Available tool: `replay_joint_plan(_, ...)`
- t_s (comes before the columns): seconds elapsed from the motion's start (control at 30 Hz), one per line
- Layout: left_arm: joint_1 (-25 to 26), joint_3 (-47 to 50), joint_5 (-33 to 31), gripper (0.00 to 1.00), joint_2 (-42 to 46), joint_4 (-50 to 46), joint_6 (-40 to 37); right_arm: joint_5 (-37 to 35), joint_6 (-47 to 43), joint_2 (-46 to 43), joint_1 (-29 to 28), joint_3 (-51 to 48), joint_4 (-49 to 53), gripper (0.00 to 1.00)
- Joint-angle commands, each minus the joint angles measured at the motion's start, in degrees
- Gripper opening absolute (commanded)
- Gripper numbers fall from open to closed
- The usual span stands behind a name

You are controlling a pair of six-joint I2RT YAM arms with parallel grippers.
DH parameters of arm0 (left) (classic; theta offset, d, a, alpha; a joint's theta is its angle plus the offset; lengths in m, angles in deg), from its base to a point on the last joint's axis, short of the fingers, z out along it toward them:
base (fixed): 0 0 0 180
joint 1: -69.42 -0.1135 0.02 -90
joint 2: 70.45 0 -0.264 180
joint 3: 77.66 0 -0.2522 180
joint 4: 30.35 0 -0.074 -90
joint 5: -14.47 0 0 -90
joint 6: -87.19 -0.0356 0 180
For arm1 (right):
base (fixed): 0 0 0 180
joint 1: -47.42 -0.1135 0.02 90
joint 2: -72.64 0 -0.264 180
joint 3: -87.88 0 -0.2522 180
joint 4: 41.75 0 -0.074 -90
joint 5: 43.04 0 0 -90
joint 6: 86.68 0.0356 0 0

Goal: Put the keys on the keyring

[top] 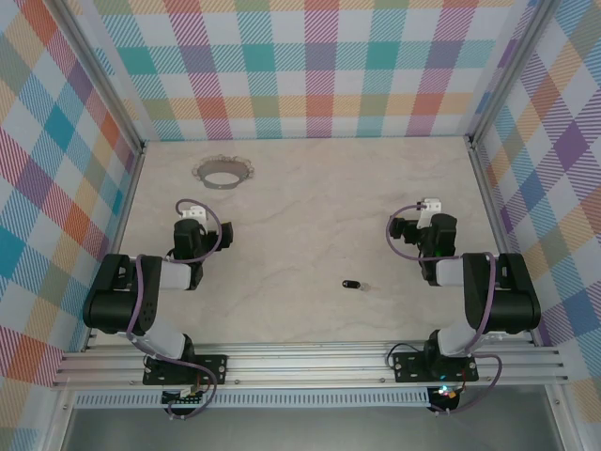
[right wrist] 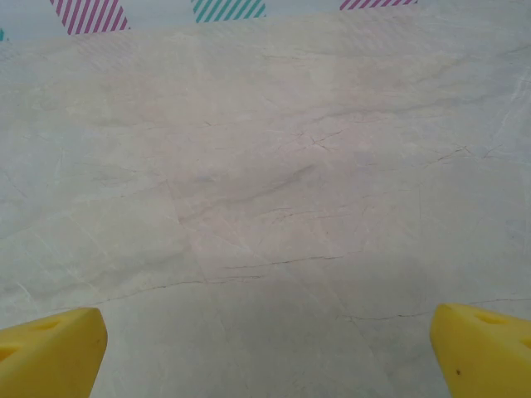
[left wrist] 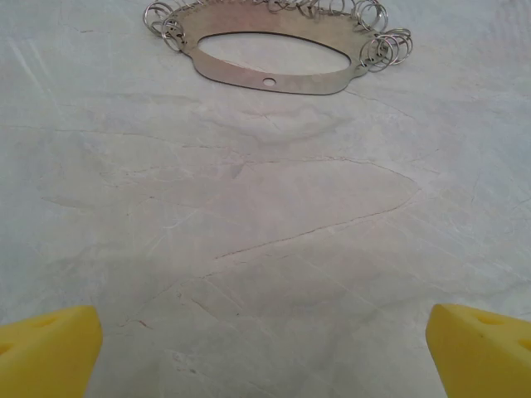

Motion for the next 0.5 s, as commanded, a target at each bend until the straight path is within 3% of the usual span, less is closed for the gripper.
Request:
replay_joint_plan(0.0, -0.1, -0.7, 0.8, 1.00, 0.3, 2.2, -0.6, 1.3, -0.5, -0.8, -0.5, 0.2, -1.1, 1.00)
replay_joint_plan(0.47, -0.1, -0.9, 0.8, 1.00, 0.2, 1.9, -0.6, 1.3, -0.4, -0.7, -0.5, 0.2, -1.0, 1.00)
